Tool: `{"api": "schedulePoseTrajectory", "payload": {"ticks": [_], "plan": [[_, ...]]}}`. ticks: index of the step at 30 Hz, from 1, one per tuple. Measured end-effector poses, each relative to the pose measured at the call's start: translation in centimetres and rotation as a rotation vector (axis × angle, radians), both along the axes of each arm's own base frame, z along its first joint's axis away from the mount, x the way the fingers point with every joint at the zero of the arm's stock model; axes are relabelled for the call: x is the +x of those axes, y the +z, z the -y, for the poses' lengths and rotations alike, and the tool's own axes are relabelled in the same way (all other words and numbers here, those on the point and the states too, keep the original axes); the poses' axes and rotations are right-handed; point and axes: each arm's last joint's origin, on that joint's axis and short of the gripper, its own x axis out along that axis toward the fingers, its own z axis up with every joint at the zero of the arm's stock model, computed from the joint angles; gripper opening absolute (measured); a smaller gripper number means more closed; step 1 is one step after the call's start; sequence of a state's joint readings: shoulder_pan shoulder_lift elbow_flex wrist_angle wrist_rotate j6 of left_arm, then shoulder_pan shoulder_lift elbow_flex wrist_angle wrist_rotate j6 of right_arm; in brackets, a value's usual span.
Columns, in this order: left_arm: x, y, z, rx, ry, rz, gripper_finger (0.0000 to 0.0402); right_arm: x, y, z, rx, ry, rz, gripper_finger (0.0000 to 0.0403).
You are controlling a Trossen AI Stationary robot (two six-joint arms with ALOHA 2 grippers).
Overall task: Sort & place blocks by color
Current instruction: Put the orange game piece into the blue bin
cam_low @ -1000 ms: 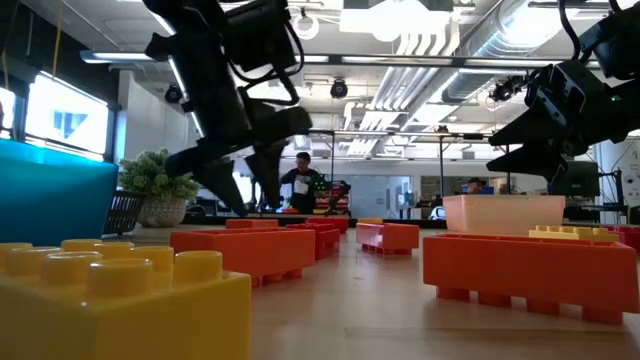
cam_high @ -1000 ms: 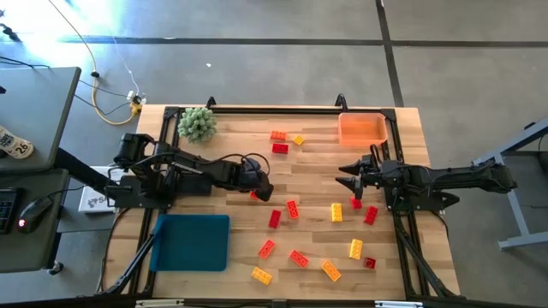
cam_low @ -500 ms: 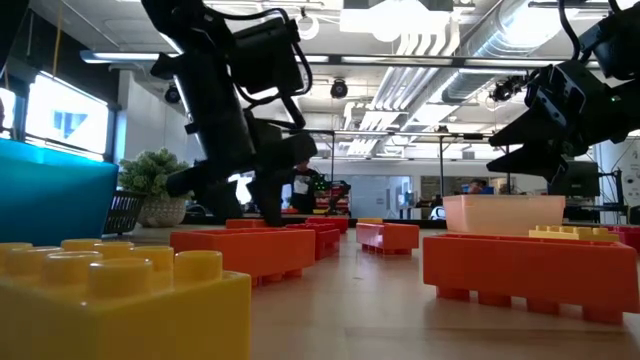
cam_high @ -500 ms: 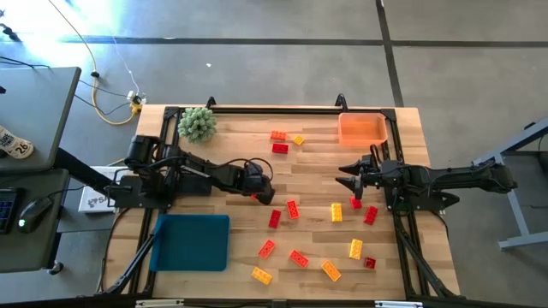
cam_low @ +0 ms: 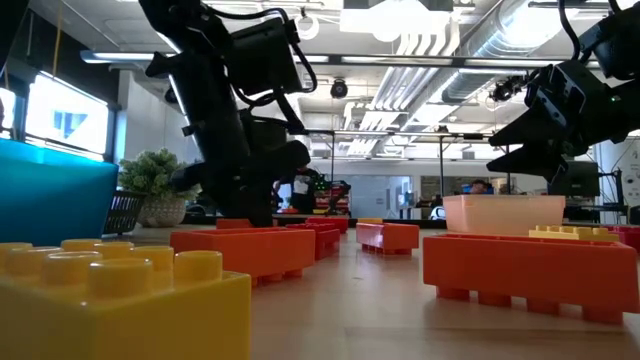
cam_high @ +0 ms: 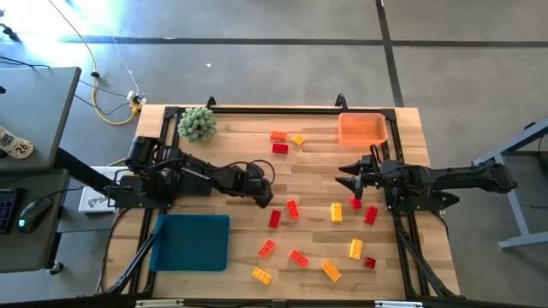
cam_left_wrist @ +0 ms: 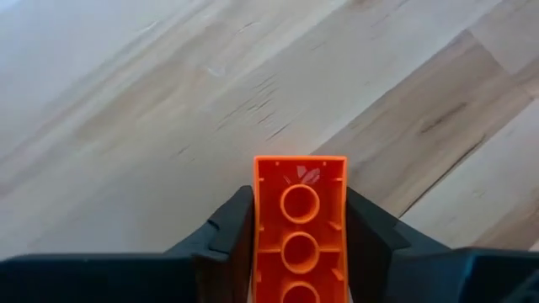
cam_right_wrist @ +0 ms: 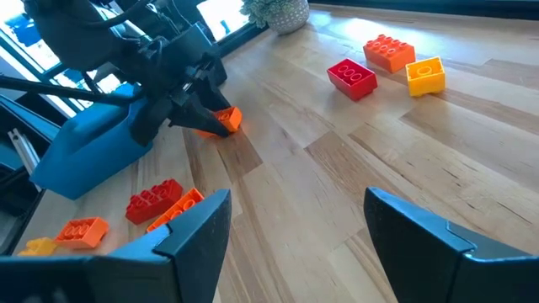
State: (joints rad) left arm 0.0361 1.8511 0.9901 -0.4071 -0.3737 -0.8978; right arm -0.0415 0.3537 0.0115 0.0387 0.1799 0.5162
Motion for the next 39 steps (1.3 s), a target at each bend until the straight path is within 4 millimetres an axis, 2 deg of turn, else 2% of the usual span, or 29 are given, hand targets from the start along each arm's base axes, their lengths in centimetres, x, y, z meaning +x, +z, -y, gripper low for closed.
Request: {"api": "schedulePoseTrajectory", "payload": {"ticks": [6,10,21,31,39], "plan": [[-0.2,0.9,0.5,0.01,-0.087,-0.027,0.0117,0.0,0.0,0.0,0.0,0.0,-0.001,0.0259],[-0.8,3.1,0.6,0.026,-0.122,-0.013,0.012,0.0,0.0,0.0,0.0,0.0,-0.001,0.0259],[-5.3,7.8,1.2,0.046,-0.097,-0.145,0.012,0.0,0.0,0.0,0.0,0.0,-0.001,0.0259],[-9.1,11.2,5.1,0.002,-0.124,-0.127,0.0121,0.0,0.0,0.0,0.0,0.0,0.0,0.0259],[-10.7,11.0,9.2,-0.057,-0.195,-0.144,0.0121,0.0,0.0,0.0,0.0,0.0,0.001,0.0259]]}}
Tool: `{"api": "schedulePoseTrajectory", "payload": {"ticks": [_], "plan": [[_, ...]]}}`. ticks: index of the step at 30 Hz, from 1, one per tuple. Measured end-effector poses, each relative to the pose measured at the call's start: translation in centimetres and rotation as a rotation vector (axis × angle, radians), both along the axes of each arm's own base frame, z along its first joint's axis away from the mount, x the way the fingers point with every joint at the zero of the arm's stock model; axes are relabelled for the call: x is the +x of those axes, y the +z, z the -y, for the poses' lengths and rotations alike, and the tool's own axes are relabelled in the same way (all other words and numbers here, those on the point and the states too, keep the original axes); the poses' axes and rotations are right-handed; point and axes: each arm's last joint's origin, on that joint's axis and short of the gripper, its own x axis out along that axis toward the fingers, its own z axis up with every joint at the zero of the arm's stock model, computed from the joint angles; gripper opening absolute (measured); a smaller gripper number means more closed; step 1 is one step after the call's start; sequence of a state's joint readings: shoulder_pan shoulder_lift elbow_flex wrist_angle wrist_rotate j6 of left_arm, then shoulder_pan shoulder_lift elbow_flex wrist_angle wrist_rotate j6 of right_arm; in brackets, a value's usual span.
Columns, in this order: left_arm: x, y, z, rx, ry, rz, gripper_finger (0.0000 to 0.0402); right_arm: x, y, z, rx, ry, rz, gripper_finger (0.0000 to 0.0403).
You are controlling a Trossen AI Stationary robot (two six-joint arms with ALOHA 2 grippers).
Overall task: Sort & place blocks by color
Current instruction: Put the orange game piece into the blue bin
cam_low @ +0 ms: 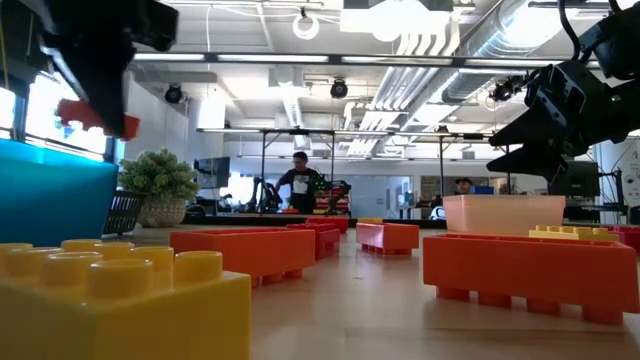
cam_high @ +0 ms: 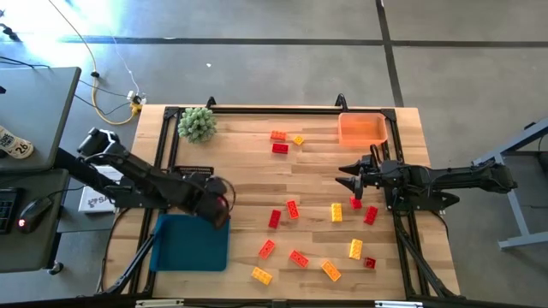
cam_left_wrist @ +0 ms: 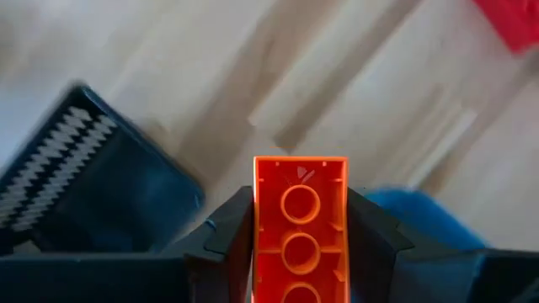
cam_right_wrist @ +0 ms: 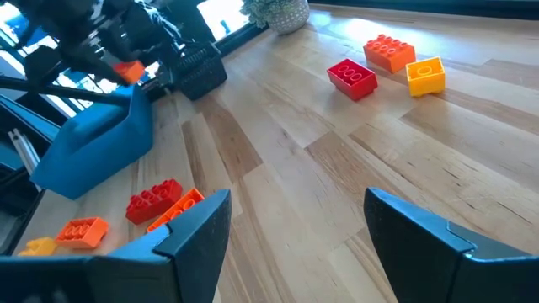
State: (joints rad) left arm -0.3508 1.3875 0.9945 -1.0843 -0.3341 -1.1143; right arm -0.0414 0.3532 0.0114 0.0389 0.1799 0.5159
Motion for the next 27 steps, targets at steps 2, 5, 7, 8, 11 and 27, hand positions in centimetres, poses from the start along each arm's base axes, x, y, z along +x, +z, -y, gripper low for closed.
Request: {"api": "schedulePoseTrajectory", "payload": {"ticks": [2,5,7,8,11,27], "plan": [[-0.4,-0.2,1.2,-0.022,-0.022,-0.006,0.0121,0.0,0.0,0.0,0.0,0.0,0.001,0.0259],[-1.4,-0.6,3.0,-0.041,-0.062,-0.019,0.0121,0.0,0.0,0.0,0.0,0.0,0.001,0.0259],[-2.1,-0.8,4.1,-0.048,-0.097,-0.019,0.0121,0.0,0.0,0.0,0.0,0.0,0.001,0.0259],[-2.4,-1.0,4.6,-0.048,-0.114,-0.022,0.0122,0.0,0.0,0.0,0.0,0.0,0.001,0.0259],[-3.4,-1.7,5.6,-0.039,-0.138,-0.022,0.0122,0.0,0.0,0.0,0.0,0.0,0.001,0.0259],[-5.6,-6.1,8.0,-0.167,-0.222,0.062,0.0122,0.0,0.0,0.0,0.0,0.0,0.002,0.0259]]}}
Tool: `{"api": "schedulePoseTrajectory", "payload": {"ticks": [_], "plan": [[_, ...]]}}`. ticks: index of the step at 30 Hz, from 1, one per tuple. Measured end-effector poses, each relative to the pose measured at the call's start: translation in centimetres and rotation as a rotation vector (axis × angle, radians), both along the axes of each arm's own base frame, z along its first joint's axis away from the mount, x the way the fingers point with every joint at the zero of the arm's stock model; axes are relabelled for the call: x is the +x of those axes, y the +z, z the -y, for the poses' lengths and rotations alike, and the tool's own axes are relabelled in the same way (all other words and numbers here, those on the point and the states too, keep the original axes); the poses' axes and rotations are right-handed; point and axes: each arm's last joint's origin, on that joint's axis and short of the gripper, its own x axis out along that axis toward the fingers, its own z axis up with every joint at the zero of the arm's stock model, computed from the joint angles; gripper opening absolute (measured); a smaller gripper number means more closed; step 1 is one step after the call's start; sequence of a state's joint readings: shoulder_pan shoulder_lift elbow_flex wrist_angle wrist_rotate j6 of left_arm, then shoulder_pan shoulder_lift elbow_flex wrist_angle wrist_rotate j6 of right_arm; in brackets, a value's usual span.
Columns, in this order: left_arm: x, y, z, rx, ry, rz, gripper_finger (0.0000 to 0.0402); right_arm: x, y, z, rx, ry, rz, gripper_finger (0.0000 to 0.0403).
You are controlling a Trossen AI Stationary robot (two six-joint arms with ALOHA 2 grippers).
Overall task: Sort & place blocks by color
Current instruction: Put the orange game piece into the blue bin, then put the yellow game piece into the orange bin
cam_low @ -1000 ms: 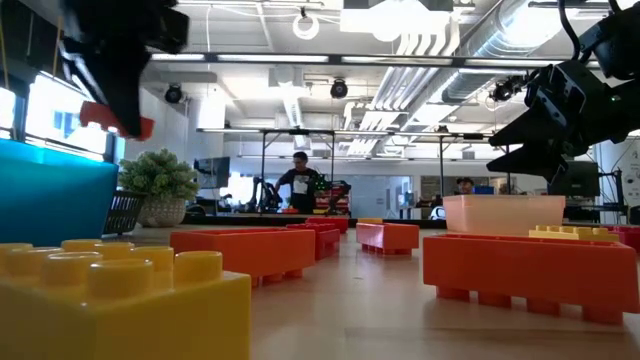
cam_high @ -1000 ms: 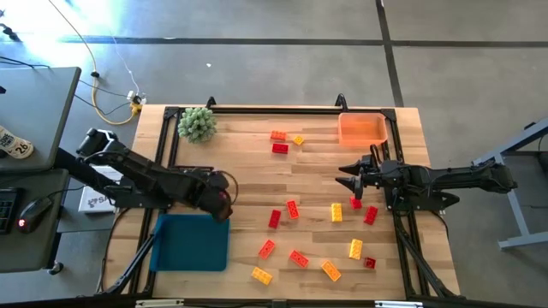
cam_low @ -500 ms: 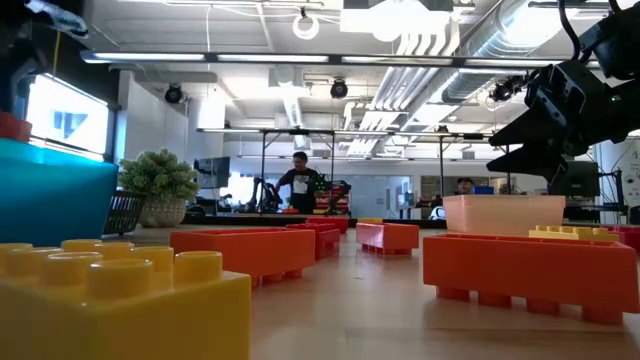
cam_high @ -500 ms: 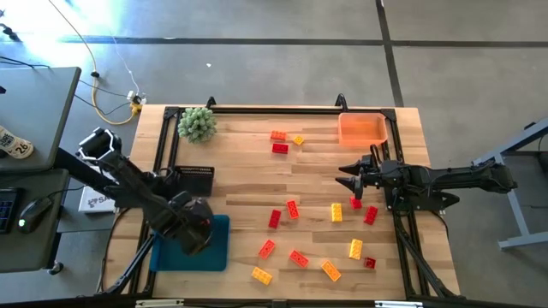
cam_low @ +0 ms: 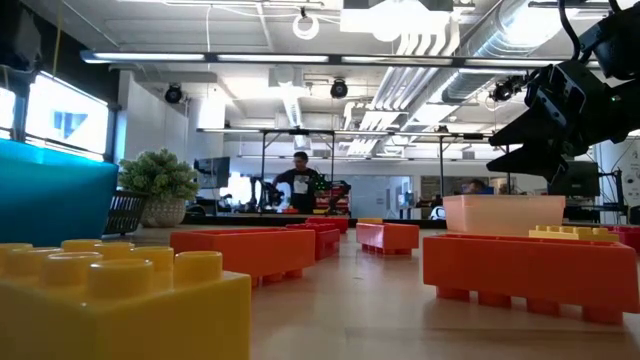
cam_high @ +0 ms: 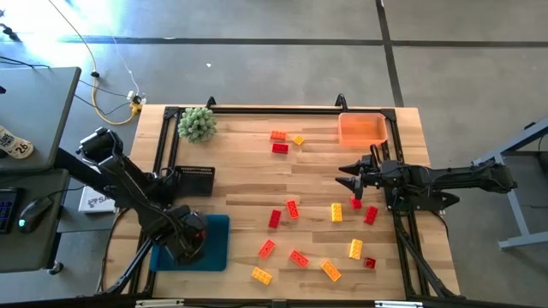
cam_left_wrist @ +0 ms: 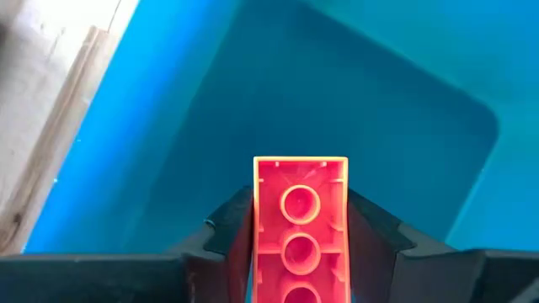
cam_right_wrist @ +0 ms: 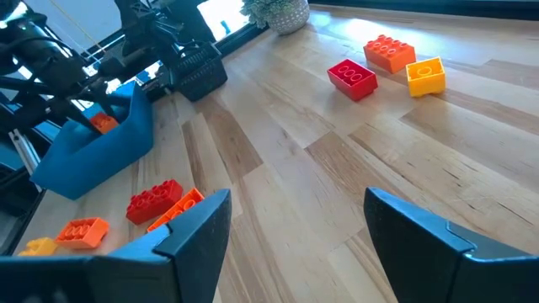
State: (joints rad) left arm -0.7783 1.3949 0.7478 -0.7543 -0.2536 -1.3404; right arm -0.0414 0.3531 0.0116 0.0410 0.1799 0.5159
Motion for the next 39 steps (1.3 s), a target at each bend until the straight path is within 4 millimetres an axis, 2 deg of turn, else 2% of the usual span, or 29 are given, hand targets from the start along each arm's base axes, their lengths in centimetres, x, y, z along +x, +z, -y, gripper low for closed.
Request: {"api": "schedulePoseTrajectory", "payload": {"ticks": [6,23,32,39], "plan": [[-0.23,-0.35,-0.15,0.009,-0.002,-0.009,0.013,0.0,-0.01,0.0,0.0,0.0,0.0,0.0259],[-0.44,-0.81,-0.18,-0.052,0.058,-0.045,0.021,-0.01,0.0,0.02,-0.002,-0.008,0.001,0.0259],[-0.45,-0.81,-0.17,-0.062,0.082,-0.047,0.0213,0.0,0.01,0.02,0.009,-0.01,0.004,0.0259],[-0.42,-0.77,-0.19,-0.054,0.084,-0.039,0.0213,0.02,-0.01,-0.11,0.147,-0.006,0.03,0.0259]]}}
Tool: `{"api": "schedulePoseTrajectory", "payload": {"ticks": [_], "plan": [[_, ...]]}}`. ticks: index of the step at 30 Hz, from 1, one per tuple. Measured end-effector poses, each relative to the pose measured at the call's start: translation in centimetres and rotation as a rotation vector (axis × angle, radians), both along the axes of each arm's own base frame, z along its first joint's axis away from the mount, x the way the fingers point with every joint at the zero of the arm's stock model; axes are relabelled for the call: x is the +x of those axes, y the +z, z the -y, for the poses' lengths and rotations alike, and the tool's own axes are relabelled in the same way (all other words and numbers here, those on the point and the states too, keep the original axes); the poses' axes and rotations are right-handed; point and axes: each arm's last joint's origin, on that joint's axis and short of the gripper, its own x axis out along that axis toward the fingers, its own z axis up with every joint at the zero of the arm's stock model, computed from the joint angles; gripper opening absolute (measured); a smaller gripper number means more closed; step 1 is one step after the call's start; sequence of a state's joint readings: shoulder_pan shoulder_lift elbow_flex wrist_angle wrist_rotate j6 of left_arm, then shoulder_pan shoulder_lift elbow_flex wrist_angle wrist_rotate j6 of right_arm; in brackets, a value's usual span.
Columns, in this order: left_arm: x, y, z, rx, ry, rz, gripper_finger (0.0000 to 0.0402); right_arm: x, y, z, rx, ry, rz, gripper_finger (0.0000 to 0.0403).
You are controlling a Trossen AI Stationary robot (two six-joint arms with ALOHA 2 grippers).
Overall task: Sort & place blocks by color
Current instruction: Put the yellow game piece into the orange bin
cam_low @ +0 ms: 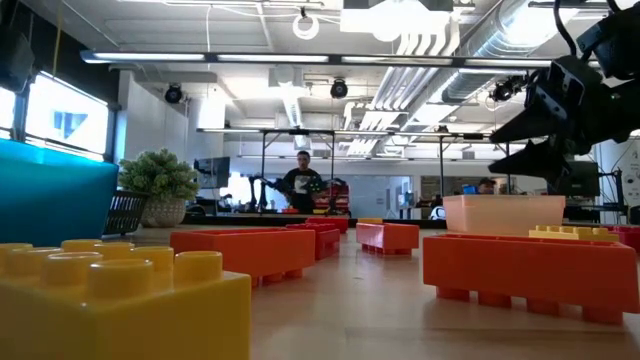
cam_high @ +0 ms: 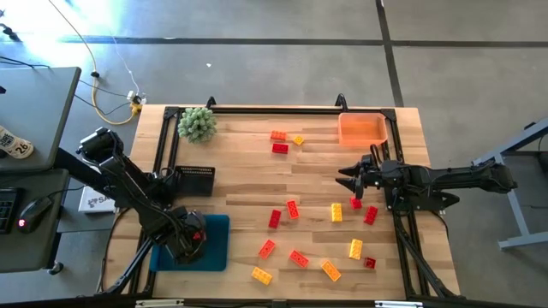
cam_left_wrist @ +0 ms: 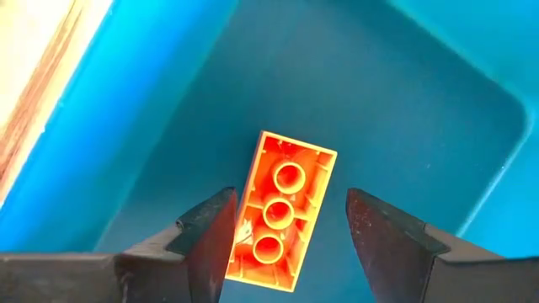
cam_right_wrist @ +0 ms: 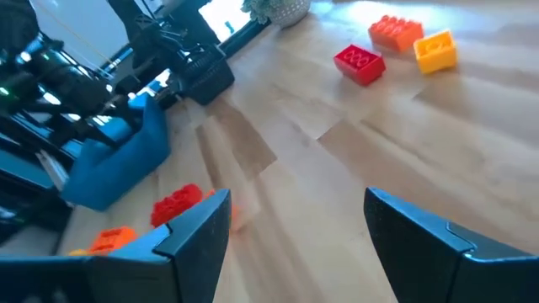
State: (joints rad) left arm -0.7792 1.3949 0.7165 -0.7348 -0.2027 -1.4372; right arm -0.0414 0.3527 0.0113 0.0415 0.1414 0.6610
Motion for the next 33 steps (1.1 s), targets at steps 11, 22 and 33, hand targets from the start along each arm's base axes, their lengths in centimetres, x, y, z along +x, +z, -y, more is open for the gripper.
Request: {"api": "schedulePoseTrajectory", "payload": {"ticks": [11,22,33], "plan": [[0.6,1.1,0.4,0.026,-0.043,0.052,0.0213,0.4,1.6,-0.3,0.133,0.085,0.147,0.0259],[0.7,2.2,0.0,0.119,-0.061,0.044,0.0213,0.9,8.0,-0.3,0.08,0.087,0.028,0.0259],[1.7,2.3,-1.2,0.148,-0.018,0.04,0.0213,1.9,7.5,-0.6,0.425,-0.088,-0.446,0.0259]]}}
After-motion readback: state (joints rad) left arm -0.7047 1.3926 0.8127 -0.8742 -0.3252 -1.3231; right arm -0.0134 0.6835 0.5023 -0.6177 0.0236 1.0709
